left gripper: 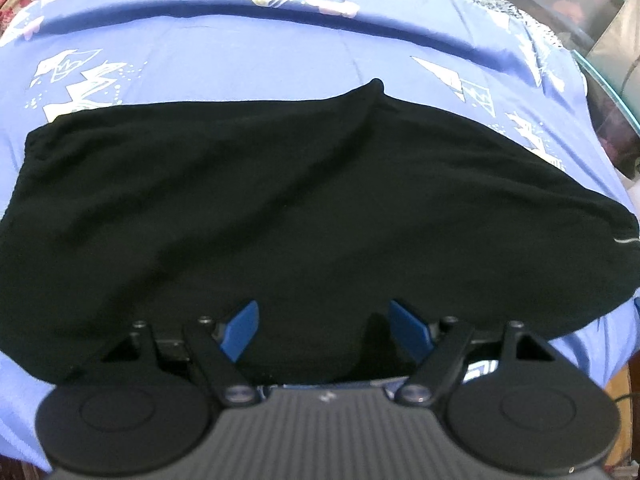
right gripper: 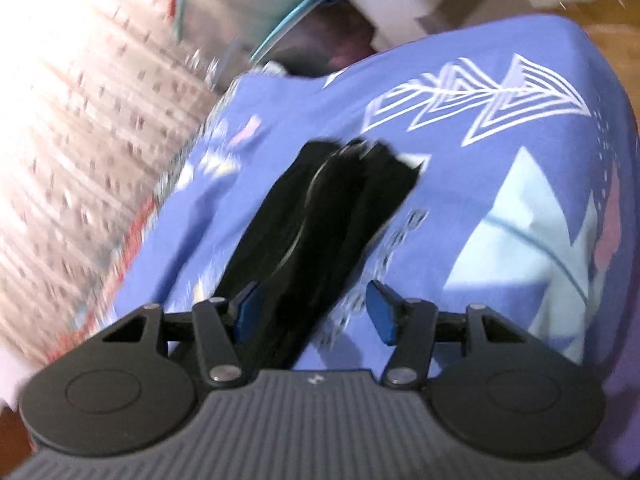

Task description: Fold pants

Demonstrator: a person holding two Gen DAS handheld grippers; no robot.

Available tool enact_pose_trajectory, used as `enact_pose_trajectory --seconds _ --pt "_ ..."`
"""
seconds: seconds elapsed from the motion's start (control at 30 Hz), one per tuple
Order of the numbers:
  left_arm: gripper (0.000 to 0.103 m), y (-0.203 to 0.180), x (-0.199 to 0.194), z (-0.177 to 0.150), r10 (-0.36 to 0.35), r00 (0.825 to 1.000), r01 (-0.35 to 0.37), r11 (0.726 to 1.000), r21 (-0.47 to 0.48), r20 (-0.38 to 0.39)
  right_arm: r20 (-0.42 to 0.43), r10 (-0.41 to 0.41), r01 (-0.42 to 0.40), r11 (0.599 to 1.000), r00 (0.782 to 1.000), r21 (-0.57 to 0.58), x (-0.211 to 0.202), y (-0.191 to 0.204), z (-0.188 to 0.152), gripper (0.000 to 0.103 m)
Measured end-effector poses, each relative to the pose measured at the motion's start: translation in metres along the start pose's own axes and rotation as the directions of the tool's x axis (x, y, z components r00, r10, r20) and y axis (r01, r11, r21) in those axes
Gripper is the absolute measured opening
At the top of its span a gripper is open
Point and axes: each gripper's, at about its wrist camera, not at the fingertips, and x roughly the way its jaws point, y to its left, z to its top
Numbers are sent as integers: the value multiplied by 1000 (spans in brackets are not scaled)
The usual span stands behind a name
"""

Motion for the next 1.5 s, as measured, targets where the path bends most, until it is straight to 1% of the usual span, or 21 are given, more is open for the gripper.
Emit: enact_pose_trajectory --seconds 0.17,0.27,0.33,0.37,0.4,0.47,0.5,0.57,0.63,0.73,0.83,0.93,1.0,1.07,1.1,1.17,1.23,1.3,1.33,1.4,1.5 --pt "74 -9 0 6 -6 1000 6 1000 -18 -8 48 36 -42 991 998 129 19 -16 29 59" --pt "74 -23 1 11 -27 1000 27 1000 1 -1 18 43 -46 989 999 143 34 -12 44 59" --pt "67 -36 4 13 -34 999 33 999 37 7 3 28 -29 992 1000 120 41 -6 48 56" --pt "57 -43 6 14 -34 999 34 998 60 7 -11 15 -14 995 1000 97 45 1 49 33" --pt "42 -47 9 14 -36 999 36 996 79 1 -33 5 -3 997 999 72 49 7 48 23" --pt "20 -53 21 14 -29 999 32 994 103 -36 -29 1 -1 1000 1000 15 44 24 46 22" --pt "14 -52 28 13 -21 998 27 994 104 -55 -24 26 -27 999 999 -25 38 34 42 21" --pt "8 -48 31 13 -15 999 20 995 101 -50 -35 68 -73 986 997 -151 29 63 35 21" --pt "8 -45 26 14 -33 999 37 995 89 -42 -61 108 -122 941 992 -314 15 101 19 21" --pt "8 -35 14 16 -88 996 89 995 48 -16 -148 159 -214 823 976 -526 -5 154 -19 21" --pt "9 -29 7 19 -136 991 136 991 13 4 -270 150 -299 660 951 -689 -13 194 -72 21" --pt "10 -28 7 21 -145 989 144 989 7 3 -392 -7 -344 464 920 -816 1 211 -135 24" --pt "11 -28 7 21 -150 989 150 989 6 -3 -393 -159 -332 310 906 -891 14 205 -179 33" --pt "15 -29 5 20 -166 986 166 986 4 -7 -289 -151 -268 145 945 -953 0 201 -206 39" --pt "22 -29 4 20 -172 985 172 985 6 -2 -276 -148 -261 108 950 -959 -9 203 -209 49" --pt "28 -31 1 19 -178 984 178 984 10 9 -334 -109 -319 133 936 -938 -28 207 -197 64" --pt "28 -31 -1 18 -196 981 196 981 8 10 -390 -44 -376 183 920 -908 -47 208 -180 66" --pt "28 -32 -2 16 -213 977 213 977 6 12 -398 -4 -387 226 917 -894 -57 211 -167 63" --pt "28 -32 -3 14 -216 976 216 976 7 11 -393 19 -384 256 920 -887 -60 213 -161 60" --pt "28 -31 -6 8 -221 975 221 975 10 11 -398 50 -391 340 916 -856 -53 217 -150 36" --pt "28 -28 -12 1 -209 978 209 978 17 12 -420 38 -387 468 907 -794 -26 213 -144 27"
